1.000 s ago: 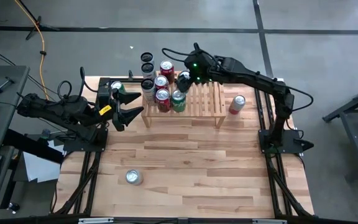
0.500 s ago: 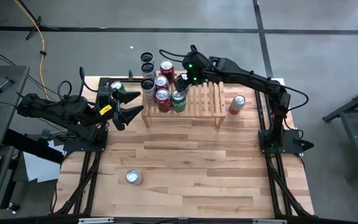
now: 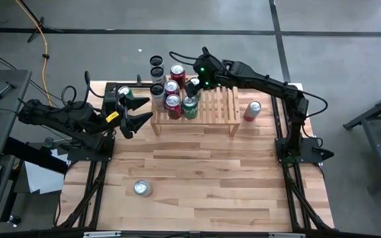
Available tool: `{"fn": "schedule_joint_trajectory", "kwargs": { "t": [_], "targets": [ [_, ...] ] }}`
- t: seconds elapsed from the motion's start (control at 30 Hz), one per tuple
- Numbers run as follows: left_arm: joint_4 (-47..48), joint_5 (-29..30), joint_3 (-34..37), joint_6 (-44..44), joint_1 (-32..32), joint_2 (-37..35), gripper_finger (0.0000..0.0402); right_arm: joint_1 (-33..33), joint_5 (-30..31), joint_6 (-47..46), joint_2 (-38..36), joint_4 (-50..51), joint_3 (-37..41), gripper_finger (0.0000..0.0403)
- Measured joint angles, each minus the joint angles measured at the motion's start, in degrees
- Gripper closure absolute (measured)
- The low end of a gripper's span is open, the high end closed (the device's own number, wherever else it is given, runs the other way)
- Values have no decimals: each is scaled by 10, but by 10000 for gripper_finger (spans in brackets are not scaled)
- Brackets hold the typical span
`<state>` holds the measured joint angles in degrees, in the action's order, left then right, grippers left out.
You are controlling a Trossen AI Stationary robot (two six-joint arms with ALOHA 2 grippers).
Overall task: Place canned beverage on shelf
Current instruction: Put the right green soda can on the shelf aligned with the other green soda can
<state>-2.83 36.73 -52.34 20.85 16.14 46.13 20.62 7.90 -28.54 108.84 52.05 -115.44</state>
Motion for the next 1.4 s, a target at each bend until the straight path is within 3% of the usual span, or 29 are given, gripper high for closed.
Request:
{"fn": "schedule_joint_trajectory", "kwargs": {
  "t": [0.17,0.4,0.57,0.7,0.83,0.97,1.0,1.2,1.4],
  "targets": [
    [0,0,0,0,0,0,9,1,0,14,0,-4,-13,17],
    [0,0,0,0,0,0,9,13,0,58,0,-2,-89,15],
    [0,0,0,0,0,0,9,19,29,116,0,55,-139,20],
    [0,0,0,-1,0,0,9,20,89,163,-9,103,-139,75],
    [1,0,0,-5,0,0,9,29,115,192,-22,140,-119,197],
    [3,0,0,-5,0,0,9,45,95,216,-46,125,-68,361],
    [3,0,0,-5,0,0,9,51,80,218,-57,111,-49,382],
    [4,-2,0,-5,0,0,9,86,9,210,-140,-4,131,386],
    [9,-22,-2,-83,0,8,9,110,-138,177,-218,-216,315,393]
  ]
}}
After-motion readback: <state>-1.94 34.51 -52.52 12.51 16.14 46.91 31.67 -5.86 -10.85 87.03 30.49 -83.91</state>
